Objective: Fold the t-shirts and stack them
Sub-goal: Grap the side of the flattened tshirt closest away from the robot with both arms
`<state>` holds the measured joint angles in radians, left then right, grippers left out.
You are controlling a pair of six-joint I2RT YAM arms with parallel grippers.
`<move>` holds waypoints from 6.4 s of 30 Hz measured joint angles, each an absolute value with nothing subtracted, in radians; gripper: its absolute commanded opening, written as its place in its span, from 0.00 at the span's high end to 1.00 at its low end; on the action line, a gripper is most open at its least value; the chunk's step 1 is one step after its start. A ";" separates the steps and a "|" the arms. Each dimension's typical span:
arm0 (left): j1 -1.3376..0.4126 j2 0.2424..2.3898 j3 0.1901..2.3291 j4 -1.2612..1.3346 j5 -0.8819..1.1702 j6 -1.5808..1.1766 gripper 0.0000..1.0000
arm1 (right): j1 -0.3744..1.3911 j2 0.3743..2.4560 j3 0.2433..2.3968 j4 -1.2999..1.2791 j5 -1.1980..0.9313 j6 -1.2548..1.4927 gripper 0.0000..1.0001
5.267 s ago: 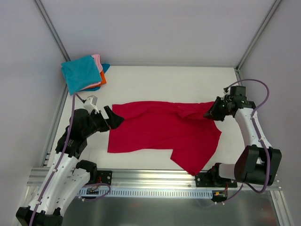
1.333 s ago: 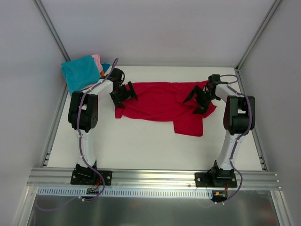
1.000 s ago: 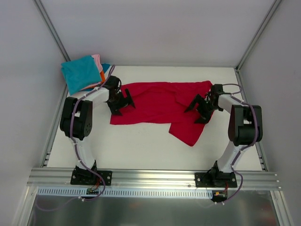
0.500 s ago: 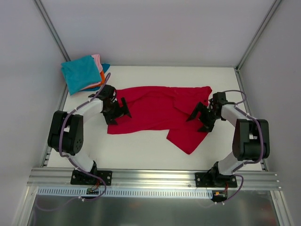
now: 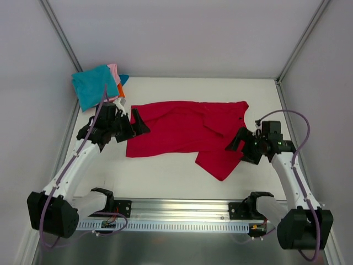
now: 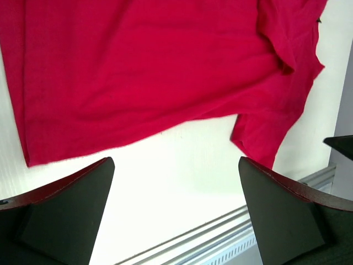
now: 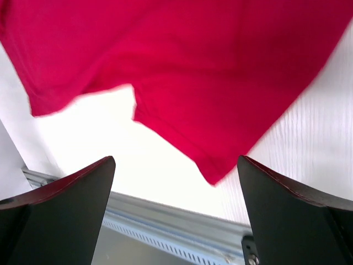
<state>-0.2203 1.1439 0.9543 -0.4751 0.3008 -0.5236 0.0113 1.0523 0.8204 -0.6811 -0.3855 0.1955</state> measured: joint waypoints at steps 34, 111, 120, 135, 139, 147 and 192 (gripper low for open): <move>-0.220 0.791 0.704 -0.523 0.393 -0.522 0.01 | 0.184 0.920 0.369 -0.482 -0.434 0.409 0.14; -0.177 1.388 0.673 -0.239 -0.022 -0.507 0.09 | 0.223 0.962 0.372 -0.481 -0.313 0.381 0.99; -0.177 1.406 0.686 -0.240 -0.001 -0.493 0.20 | 0.223 0.962 0.372 -0.481 -0.311 0.381 0.99; -0.176 1.410 0.685 -0.239 0.060 -0.500 0.35 | 0.223 0.962 0.372 -0.481 -0.307 0.381 0.99; -0.177 1.409 0.672 -0.241 0.081 -0.514 0.64 | 0.223 0.962 0.372 -0.481 -0.303 0.381 1.00; -0.177 1.396 0.661 -0.276 0.104 -0.533 0.61 | 0.223 0.962 0.372 -0.481 -0.303 0.381 0.99; -0.178 1.298 0.617 -0.402 -0.056 -0.587 0.52 | 0.224 0.971 0.372 -0.480 -0.303 0.361 0.99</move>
<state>-0.1776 1.2980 0.6174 -0.4019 -0.0555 -0.5873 0.2245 0.9707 0.3717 -0.4805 -0.3031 0.3614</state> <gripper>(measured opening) 0.480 0.020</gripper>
